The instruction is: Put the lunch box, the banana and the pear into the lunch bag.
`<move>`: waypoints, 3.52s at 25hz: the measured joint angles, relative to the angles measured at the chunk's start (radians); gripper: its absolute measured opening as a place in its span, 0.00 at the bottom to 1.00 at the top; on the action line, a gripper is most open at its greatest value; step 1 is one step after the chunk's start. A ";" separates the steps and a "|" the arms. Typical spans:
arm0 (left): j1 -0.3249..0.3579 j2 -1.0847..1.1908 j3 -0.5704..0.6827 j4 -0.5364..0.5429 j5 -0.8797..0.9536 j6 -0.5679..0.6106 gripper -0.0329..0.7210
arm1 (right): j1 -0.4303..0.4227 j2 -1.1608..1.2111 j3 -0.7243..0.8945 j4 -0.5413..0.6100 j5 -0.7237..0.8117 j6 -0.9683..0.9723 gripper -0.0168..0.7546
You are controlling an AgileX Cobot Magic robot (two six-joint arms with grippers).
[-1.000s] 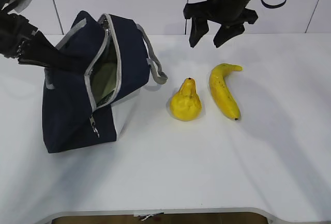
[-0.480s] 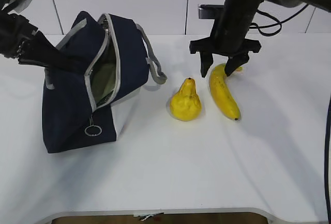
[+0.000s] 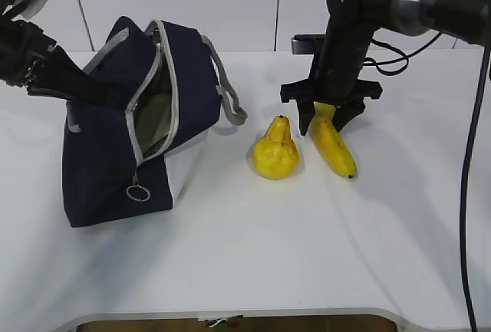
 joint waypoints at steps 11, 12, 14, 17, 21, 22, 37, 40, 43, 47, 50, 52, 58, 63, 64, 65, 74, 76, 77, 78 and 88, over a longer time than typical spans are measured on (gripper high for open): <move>0.000 0.000 0.000 0.000 0.000 0.000 0.06 | 0.000 -0.006 0.001 -0.002 -0.005 0.001 0.37; 0.000 0.000 0.000 0.000 0.000 0.000 0.06 | 0.000 -0.017 0.001 -0.002 -0.005 -0.001 0.37; 0.000 0.000 0.000 0.000 0.000 0.000 0.06 | 0.000 -0.053 0.002 -0.002 -0.005 -0.005 0.37; 0.000 0.000 0.000 -0.004 0.000 0.000 0.06 | 0.000 -0.148 0.002 0.000 -0.005 -0.009 0.37; 0.000 0.000 0.000 -0.029 0.000 0.000 0.06 | 0.000 -0.297 0.002 0.067 0.002 -0.086 0.37; 0.000 0.000 0.000 -0.037 0.000 0.000 0.06 | 0.000 -0.341 0.002 0.092 0.004 -0.121 0.37; -0.058 0.000 0.000 -0.345 0.003 -0.001 0.06 | 0.002 -0.288 -0.001 0.639 0.015 -0.360 0.37; -0.078 0.000 0.000 -0.347 0.003 -0.001 0.06 | 0.002 -0.239 -0.001 0.720 0.013 -0.397 0.37; -0.094 0.000 0.000 -0.348 0.003 -0.001 0.06 | 0.002 -0.192 -0.001 0.823 0.009 -0.447 0.37; -0.105 0.000 0.000 -0.349 0.001 -0.001 0.06 | 0.013 -0.151 -0.001 0.875 0.003 -0.471 0.37; -0.107 0.000 0.000 -0.352 0.000 -0.001 0.06 | 0.035 -0.134 -0.001 0.881 -0.005 -0.482 0.37; -0.107 0.000 0.000 -0.354 0.000 -0.001 0.06 | 0.047 -0.124 -0.001 0.885 -0.009 -0.489 0.37; -0.107 0.000 0.000 -0.359 0.000 -0.001 0.06 | 0.061 -0.103 -0.006 0.891 -0.080 -0.508 0.37; -0.107 0.000 0.000 -0.360 0.000 -0.001 0.06 | 0.061 -0.103 -0.015 0.893 -0.123 -0.508 0.39; -0.107 0.000 0.000 -0.360 0.000 -0.001 0.06 | 0.061 -0.102 -0.015 0.895 -0.131 -0.508 0.41; -0.107 0.000 0.000 -0.360 0.000 -0.001 0.06 | 0.061 -0.102 -0.015 0.895 -0.133 -0.508 0.43; -0.107 0.000 0.000 -0.360 0.000 -0.001 0.06 | 0.061 -0.102 -0.024 0.933 -0.066 -0.510 0.76; -0.107 0.000 0.000 -0.360 0.000 -0.001 0.06 | 0.059 -0.102 -0.039 0.930 -0.035 -0.513 0.77; -0.107 0.000 0.000 -0.360 0.000 -0.001 0.06 | 0.057 -0.107 -0.046 0.912 -0.027 -0.515 0.77; -0.107 0.000 0.000 -0.360 0.000 -0.001 0.06 | 0.053 -0.116 -0.050 0.890 -0.022 -0.516 0.77; -0.085 0.000 0.000 -0.334 0.000 -0.001 0.06 | 0.047 -0.276 -0.044 0.364 0.000 -0.354 0.78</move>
